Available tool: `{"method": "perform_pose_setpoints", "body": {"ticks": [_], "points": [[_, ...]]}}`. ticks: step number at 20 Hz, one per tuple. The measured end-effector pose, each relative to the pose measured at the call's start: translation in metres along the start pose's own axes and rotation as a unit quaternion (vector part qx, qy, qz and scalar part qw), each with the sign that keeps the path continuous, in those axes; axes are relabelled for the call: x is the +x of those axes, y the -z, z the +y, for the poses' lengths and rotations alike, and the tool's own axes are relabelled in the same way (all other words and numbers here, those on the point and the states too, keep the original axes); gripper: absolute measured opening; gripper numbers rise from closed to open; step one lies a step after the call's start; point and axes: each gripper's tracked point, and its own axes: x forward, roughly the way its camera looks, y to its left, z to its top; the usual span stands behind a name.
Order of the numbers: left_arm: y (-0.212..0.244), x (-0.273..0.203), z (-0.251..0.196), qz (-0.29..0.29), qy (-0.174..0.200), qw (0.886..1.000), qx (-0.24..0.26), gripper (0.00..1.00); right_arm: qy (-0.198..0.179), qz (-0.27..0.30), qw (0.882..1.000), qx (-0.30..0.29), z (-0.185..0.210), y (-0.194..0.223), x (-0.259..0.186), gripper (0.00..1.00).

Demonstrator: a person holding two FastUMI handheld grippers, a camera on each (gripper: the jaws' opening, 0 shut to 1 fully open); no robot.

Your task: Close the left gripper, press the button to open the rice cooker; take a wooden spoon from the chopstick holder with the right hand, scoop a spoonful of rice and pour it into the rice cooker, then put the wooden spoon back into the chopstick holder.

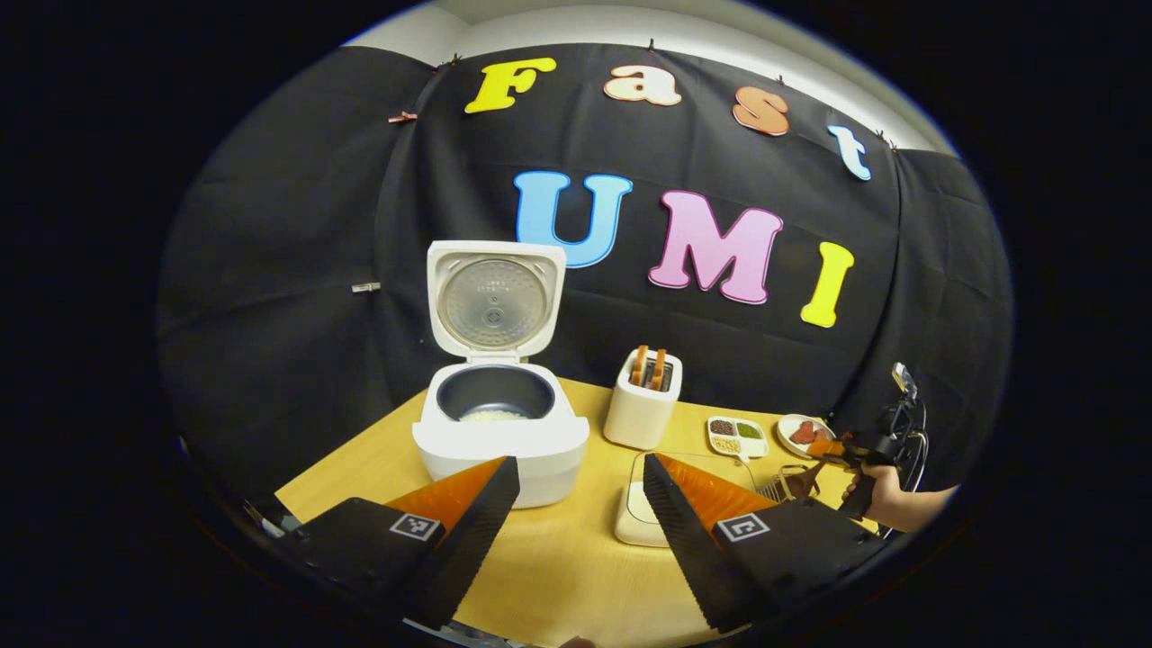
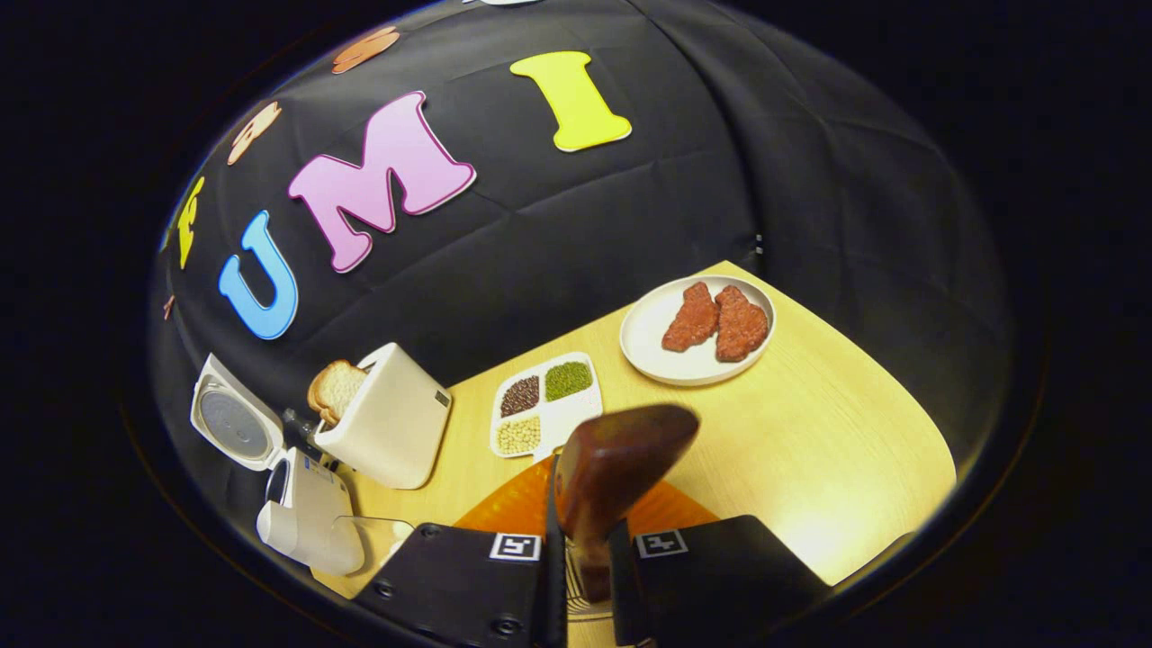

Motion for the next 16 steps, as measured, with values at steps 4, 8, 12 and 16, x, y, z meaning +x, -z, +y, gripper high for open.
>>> {"method": "perform_pose_setpoints", "body": {"ticks": [4, 8, 12, 16], "points": [[-0.035, 0.012, 0.016, -0.026, -0.014, 1.0, -0.007, 0.96, 0.011, -0.025, 0.999, -0.022, -0.009, -0.01, -0.024, 0.78], [-0.074, 0.035, 0.038, -0.043, -0.032, 0.998, -0.02, 0.96, 0.027, -0.053, 0.995, -0.081, -0.017, -0.015, -0.067, 0.99], [-0.112, 0.067, 0.061, -0.058, -0.047, 0.997, -0.013, 0.96, 0.04, -0.088, 0.987, -0.126, -0.019, -0.027, -0.112, 0.98], [-0.165, 0.106, 0.076, -0.07, -0.034, 0.997, -0.026, 0.95, 0.047, -0.094, 0.986, -0.127, -0.018, -0.028, -0.145, 0.98]]}}
